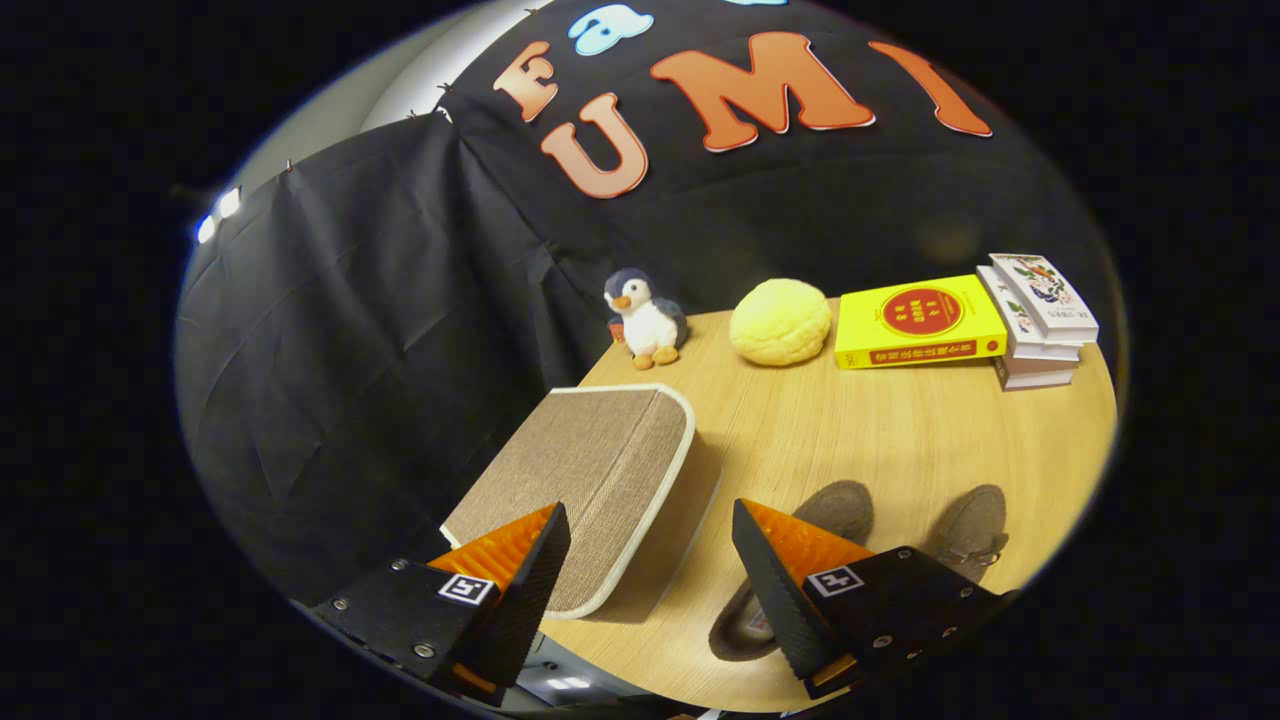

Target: Open the storage box then place both shoes into the box .Put the left shoe in first, then the right shoe, with the right side of both shoes facing outward in a uniform manner.

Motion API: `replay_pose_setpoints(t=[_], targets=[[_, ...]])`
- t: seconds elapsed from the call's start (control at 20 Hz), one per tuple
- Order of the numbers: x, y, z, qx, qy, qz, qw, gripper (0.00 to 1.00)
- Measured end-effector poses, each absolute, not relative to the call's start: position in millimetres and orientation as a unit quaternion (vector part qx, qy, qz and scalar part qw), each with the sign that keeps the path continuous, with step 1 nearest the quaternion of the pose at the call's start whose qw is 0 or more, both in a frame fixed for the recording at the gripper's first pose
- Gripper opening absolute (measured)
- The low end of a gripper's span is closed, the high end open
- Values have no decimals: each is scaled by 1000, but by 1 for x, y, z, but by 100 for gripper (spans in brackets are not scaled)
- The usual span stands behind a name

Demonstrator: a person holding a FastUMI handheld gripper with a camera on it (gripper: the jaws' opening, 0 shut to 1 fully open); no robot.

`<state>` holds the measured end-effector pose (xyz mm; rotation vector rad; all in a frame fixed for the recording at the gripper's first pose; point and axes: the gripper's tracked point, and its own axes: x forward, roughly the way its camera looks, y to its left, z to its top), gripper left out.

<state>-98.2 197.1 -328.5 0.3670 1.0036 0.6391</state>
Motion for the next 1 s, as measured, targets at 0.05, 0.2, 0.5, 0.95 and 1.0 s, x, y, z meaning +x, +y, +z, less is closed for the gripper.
replay_pose_setpoints(t=[0.05, 0.2, 0.5, 0.95, 1.0], targets=[[-102, 203, -333, 176, 480, 306, 803, 98], [-113, 224, -341, 210, 504, 324, 773, 98], [-127, 251, -356, 291, 544, 331, 714, 97], [-135, 275, -370, 341, 570, 321, 675, 94], [-133, 273, -367, 346, 568, 319, 675, 91]])
